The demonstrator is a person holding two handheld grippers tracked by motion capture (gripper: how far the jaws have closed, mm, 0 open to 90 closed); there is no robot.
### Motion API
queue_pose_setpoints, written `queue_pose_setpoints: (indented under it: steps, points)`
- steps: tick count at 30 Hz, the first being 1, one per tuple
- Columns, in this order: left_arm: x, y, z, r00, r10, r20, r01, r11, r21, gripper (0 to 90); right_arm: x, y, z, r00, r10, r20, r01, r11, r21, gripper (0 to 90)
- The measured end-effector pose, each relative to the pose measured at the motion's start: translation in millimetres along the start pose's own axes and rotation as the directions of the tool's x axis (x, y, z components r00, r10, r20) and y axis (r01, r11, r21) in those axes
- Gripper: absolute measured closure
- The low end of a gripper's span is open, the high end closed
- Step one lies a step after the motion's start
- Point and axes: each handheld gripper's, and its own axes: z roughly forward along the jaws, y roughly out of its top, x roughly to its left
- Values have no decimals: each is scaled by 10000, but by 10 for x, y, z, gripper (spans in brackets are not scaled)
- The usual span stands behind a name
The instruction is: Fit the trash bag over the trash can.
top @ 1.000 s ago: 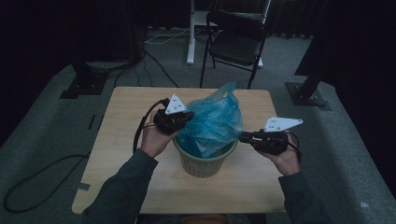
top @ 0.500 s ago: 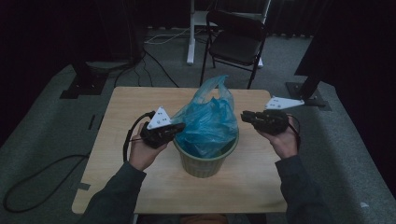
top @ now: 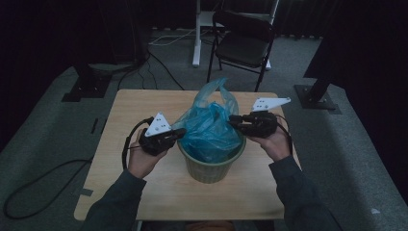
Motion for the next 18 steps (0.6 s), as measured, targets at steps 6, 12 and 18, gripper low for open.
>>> queue_pose_setpoints:
  steps: [6, 12, 18]
  points:
    - [26, -91, -74, 9997, -257, -53, 256, 9997, -30, 884, 104, -76, -8, 9977, -313, -602, 346, 9979, 547, 787]
    - [62, -232, -165, 9975, -713, 28, 713, 9974, -61, 889, 199, -150, -17, 9943, -538, -916, 618, 9943, 870, 839]
    - [102, -410, -223, 9940, -1092, 24, 1091, 9940, 109, 890, 319, -229, -51, 9888, -962, -1139, 1100, 9865, 1216, 900]
